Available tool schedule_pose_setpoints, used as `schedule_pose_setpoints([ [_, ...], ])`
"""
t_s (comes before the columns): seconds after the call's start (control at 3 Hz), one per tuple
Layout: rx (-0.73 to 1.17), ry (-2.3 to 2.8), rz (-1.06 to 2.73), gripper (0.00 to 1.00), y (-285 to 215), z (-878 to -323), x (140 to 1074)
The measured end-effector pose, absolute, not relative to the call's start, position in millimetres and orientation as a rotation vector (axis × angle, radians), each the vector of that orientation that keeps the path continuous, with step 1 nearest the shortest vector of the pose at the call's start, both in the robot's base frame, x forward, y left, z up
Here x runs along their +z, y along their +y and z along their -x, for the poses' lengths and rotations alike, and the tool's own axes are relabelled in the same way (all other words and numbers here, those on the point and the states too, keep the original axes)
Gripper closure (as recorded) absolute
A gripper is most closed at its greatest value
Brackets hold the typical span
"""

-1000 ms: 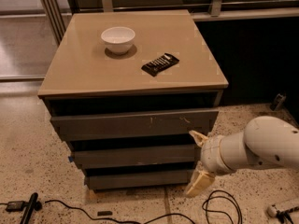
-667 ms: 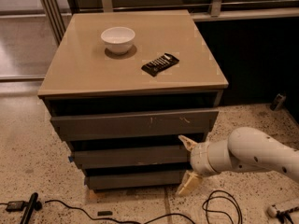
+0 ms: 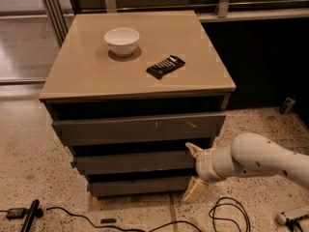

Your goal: Open bottom drawer

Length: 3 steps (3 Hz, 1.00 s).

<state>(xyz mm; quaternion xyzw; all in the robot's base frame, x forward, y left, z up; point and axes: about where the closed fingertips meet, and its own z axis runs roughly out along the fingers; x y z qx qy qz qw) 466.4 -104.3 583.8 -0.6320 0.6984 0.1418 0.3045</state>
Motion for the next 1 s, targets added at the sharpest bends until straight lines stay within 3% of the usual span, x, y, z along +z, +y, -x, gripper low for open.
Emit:
schedule_pose_setpoints([
  [1.0,0.335,2.025,1.625,0.00,-158.4,-494.4,452.5],
])
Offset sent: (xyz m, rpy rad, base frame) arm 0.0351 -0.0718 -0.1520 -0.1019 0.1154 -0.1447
